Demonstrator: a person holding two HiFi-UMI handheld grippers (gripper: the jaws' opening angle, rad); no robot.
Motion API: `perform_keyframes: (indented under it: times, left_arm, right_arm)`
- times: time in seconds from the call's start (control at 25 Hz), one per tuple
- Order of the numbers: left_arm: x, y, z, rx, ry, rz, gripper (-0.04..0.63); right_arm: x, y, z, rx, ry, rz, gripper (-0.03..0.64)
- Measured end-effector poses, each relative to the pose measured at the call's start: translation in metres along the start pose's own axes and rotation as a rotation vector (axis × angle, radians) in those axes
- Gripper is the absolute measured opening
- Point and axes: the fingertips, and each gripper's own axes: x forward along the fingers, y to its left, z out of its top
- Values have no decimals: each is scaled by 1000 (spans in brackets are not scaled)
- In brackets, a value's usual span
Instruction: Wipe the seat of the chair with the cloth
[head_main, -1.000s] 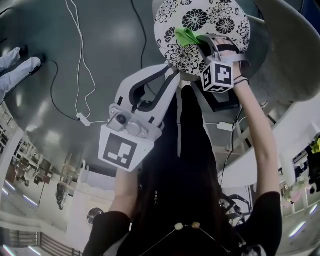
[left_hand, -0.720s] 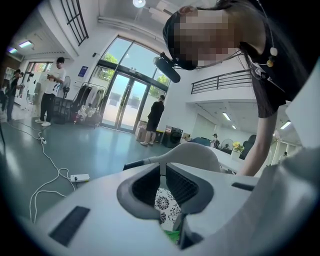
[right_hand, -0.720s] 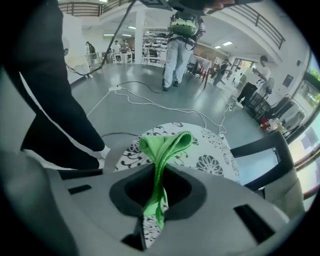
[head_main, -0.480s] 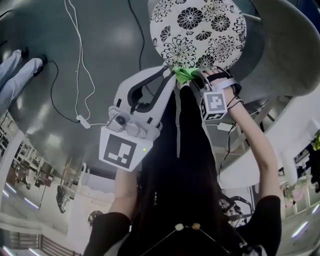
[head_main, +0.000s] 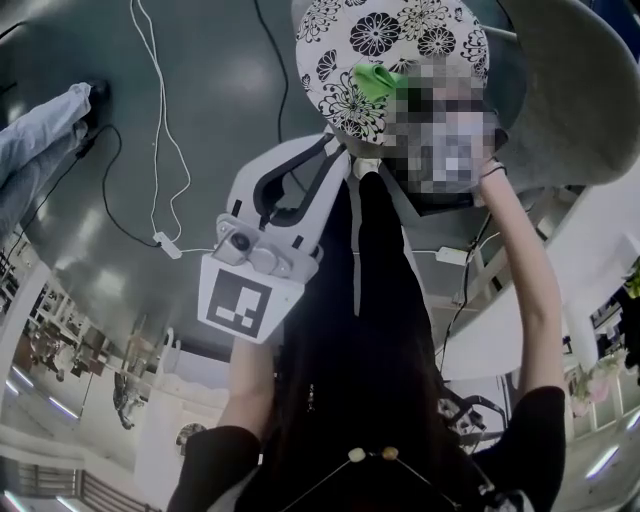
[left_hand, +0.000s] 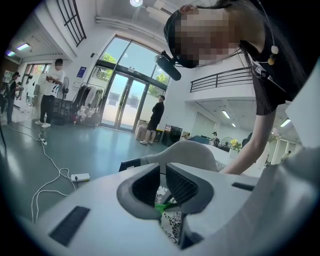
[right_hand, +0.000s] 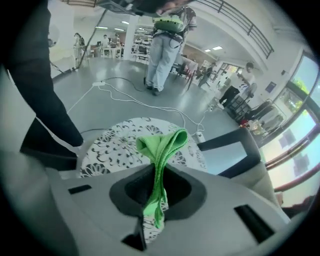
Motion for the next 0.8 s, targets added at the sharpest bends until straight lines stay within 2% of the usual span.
perform_keyframes:
  times: [0.2, 0.4, 0.52, 0.64, 0.8]
  left_arm:
    - [0, -2, -5, -1, 12, 3, 38]
    - [0, -6, -11, -4, 26, 9, 40]
    - [1, -7, -12, -8, 31, 16, 39]
    - [4, -7, -12, -6, 38, 21, 40]
    - [7, -7, -10, -3, 46, 27, 38]
  right_arm:
    - [21, -85, -65, 27, 117, -142, 43]
    - [23, -124, -114, 109, 206, -170, 43]
    - [21, -105, -126, 155, 214, -124, 43]
    - [21, -59, -127, 156, 200, -44, 43]
    - [18, 11, -121, 62, 193, 57, 43]
